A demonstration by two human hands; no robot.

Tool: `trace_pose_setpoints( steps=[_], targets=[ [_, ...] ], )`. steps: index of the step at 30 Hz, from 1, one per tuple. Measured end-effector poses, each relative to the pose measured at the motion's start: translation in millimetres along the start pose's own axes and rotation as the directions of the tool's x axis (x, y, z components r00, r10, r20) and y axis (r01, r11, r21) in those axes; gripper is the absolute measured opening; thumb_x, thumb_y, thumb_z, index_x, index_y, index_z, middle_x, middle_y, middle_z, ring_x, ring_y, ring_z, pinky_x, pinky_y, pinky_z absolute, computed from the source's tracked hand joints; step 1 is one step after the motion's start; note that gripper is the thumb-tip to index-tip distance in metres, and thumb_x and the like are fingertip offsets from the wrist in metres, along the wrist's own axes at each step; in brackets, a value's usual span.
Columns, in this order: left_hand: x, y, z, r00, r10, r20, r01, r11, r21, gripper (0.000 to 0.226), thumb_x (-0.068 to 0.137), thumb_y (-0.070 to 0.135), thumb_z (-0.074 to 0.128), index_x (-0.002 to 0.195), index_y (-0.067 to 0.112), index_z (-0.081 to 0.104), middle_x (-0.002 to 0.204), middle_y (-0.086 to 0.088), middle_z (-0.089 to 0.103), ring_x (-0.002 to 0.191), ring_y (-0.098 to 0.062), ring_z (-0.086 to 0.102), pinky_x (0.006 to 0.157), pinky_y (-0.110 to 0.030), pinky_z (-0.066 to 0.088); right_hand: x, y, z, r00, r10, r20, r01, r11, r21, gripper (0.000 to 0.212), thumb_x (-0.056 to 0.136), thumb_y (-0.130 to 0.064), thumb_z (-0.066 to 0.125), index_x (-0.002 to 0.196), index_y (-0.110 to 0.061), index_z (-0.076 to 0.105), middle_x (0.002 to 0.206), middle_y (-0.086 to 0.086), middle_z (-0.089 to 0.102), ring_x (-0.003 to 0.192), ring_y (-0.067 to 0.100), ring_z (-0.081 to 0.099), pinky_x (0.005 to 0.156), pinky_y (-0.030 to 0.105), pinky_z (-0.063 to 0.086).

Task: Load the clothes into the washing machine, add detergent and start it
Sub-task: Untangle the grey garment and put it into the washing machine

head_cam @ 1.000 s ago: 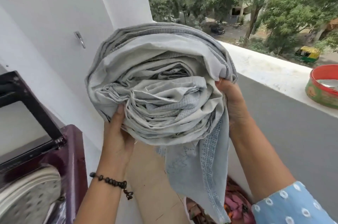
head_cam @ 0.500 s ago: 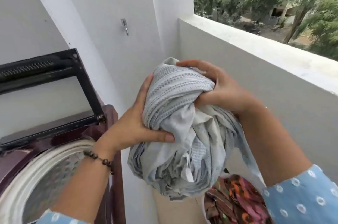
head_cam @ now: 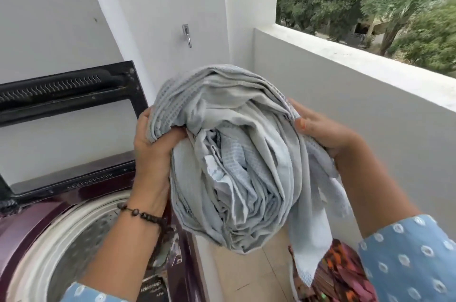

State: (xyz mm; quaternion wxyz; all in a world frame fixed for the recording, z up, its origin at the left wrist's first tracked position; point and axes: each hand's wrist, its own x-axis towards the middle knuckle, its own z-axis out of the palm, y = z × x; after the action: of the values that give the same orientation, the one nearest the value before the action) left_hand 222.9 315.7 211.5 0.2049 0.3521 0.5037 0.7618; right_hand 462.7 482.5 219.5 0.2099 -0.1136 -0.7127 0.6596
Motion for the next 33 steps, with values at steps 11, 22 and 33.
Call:
trace_pose_setpoints(
  steps=[11,22,33],
  targets=[
    [22.4,-8.4,-140.0,0.934,-0.215,-0.286,0.131,0.949,-0.286,0.082,0.06,0.036,0.087,0.132,0.004,0.061,0.139,-0.027,0.055,0.127,-0.045,0.054,0.109,-0.067,0.038,86.5,60.8,122.7,0.99,0.113,-0.086,-0.084,0.954,0.288,0.094,0.041,-0.054,0.094,0.119,-0.014,0.061,0.105,0.004,0.075,0.094,0.021,0.072,0.074,0.033,0.058],
    [-15.1,-7.1,-304.4,0.76,-0.265,-0.594,0.24,0.963,-0.123,0.061,0.07,0.022,0.072,0.129,0.008,0.064,0.126,-0.02,0.065,0.116,-0.037,0.064,0.096,-0.053,0.054,196.9,127.7,273.9,0.937,0.328,0.123,-0.35,0.886,0.305,0.061,0.072,-0.027,0.072,0.129,-0.013,0.058,0.115,0.013,0.071,0.104,0.032,0.069,0.092,0.047,0.054],
    [-38.8,-149.0,-378.4,0.43,-0.78,-0.455,0.903,0.372,0.216,0.102,0.07,0.041,0.066,0.157,0.018,0.018,0.159,-0.005,0.034,0.141,-0.025,0.038,0.118,-0.045,0.034,235.7,245.9,349.0,0.606,0.795,0.031,-0.64,0.511,-0.574,0.033,0.102,-0.012,0.031,0.07,-0.019,0.034,0.072,0.002,0.038,0.059,0.012,0.037,0.051,0.022,0.035]
  ],
)
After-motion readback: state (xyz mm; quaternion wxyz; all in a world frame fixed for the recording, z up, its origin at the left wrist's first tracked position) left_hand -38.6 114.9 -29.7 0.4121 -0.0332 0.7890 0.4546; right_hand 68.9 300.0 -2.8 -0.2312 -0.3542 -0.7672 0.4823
